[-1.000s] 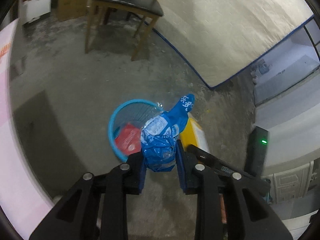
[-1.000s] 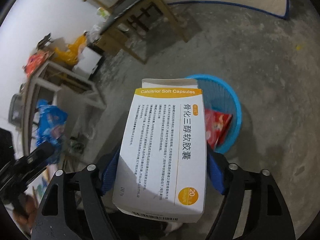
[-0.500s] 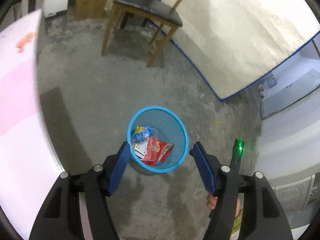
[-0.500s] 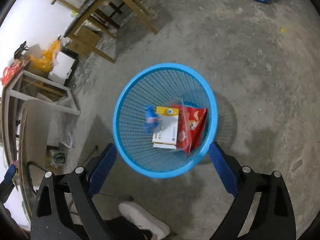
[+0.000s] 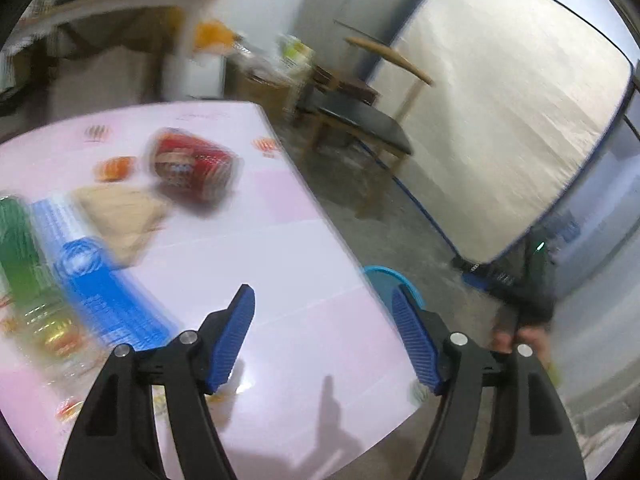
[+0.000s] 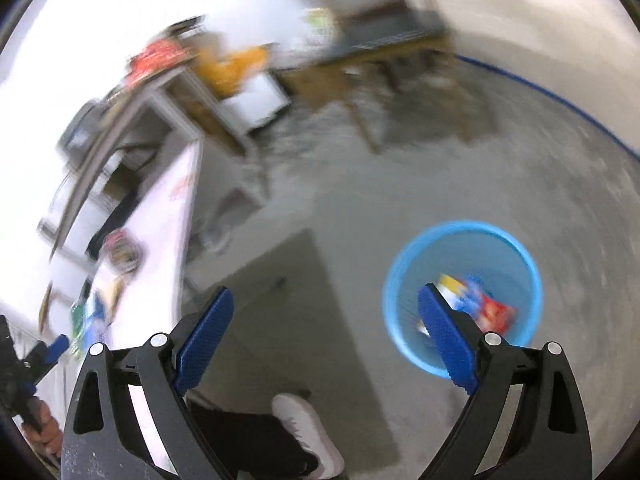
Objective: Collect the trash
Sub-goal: 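Move both tools back over the table toward the red can, then close the right tool around the red drink can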
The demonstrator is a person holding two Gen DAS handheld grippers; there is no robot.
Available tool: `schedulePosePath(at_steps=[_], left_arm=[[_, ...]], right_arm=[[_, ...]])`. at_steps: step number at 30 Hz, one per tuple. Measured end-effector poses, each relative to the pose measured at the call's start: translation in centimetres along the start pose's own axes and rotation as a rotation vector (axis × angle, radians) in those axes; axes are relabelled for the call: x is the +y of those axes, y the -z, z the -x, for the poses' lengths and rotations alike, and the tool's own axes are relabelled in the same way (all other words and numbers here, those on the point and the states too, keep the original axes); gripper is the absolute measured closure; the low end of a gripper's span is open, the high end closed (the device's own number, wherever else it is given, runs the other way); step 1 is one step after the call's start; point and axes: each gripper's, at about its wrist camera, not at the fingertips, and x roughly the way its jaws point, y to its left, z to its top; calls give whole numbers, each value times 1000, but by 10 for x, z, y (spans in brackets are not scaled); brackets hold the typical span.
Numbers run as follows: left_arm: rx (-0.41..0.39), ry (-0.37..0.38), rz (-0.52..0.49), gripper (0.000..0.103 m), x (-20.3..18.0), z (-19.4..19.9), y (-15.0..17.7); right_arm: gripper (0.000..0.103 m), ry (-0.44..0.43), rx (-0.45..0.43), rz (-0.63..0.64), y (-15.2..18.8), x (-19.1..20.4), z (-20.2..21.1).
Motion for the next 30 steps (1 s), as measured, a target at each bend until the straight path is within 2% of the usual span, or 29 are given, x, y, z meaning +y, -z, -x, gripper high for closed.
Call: schedulePosePath(at_steps=[6,9,13,17,21,26,30], left_arm=[[-143,-136,83,34,61,80,35],[-202,-188,133,34,88,106,50],[-225,-210,211,34,120,115,60],[-244,-179,271,34,147,114,64],[-250,-133,270,34,154,106,61],[-242,-73,263,34,160,102,61],[-238,-44,266,34,165,99,60]], right_arm=[[13,-131,32,255,-18,113,-17],[11,-166,49,375,-18,160,-29],[10,-168,82,548,-18,228,-52],[9,-155,115,684,-25,285,-88],[9,-114,180,816,-33,329,-133],[11,-25,269,934,-32,351,-181],[25,-6,346,949,-26,350,-200]])
